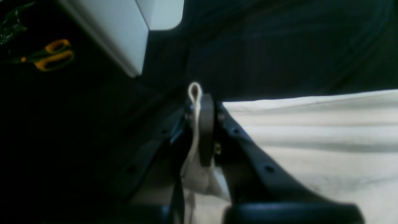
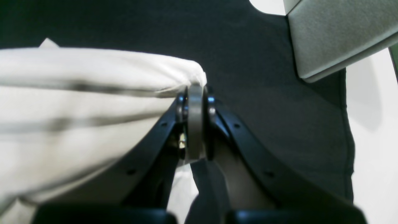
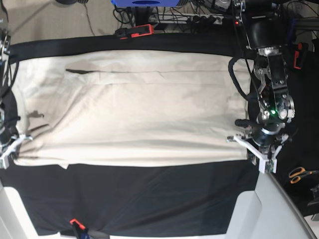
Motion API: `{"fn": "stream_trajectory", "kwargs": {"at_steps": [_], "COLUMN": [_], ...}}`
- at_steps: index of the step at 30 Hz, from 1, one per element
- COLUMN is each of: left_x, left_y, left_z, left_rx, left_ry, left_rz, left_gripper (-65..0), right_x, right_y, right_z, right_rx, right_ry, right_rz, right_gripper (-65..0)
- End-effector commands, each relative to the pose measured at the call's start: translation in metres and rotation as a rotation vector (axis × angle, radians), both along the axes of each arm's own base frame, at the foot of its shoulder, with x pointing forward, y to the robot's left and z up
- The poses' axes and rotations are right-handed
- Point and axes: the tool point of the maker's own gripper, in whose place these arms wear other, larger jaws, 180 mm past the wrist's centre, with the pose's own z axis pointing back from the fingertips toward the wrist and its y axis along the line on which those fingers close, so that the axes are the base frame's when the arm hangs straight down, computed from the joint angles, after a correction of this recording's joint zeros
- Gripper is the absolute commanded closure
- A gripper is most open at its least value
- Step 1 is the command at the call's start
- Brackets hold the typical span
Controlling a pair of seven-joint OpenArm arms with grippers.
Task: Fold the T-shirt properly
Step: 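Drag the folded edge with both grippers toward the hem to flatten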
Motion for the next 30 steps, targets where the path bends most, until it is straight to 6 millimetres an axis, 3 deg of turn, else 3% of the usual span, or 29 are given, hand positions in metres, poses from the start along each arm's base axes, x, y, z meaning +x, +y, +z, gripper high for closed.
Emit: {"fn": "stream_trajectory", "kwargs": {"at_steps": [1,5,9,12,16,30], "left_x": [0.009,0.004,0.005,-0.004,-0.016,-0.044], "left_y": [0.006,0.005,0.003,-0.001,-0.020,-0.023], "left_z": [0.020,0.022,0.033,0.030,0.013,-0.023], "left_rx": [0.025,0.031,0.040,0.046,0.048,0.058], "left_ry": [-0.061,-0.066,-0.092,-0.082,-0.036,0.117], "left_rz": [0.005,0.000,-0.007,-0.018,-0.073,-0.140], "left_gripper": [0.0,0.0,0.0,0.0,0.0,0.0], "right_x": [0.012,0.010,0.006,-0.002,-0.016,-0.044], "right_y": [-0.013,-0.008,-0.003,-0.002,-0.001,0.009], "right_z": [0.030,0.034,0.026,0.017,0.002,-0.013], "right_rx": [-0.035,-0.047,-0.037,-0.033,-0.029,-0.080], "right_ry": [-0.086,-0.103,-0.088,-0.068,-0.021,0.151], "right_rz": [-0.003,0.017,0.019,0.018,0.012,0.015], "right_gripper": [0.0,0.0,0.0,0.0,0.0,0.0]}}
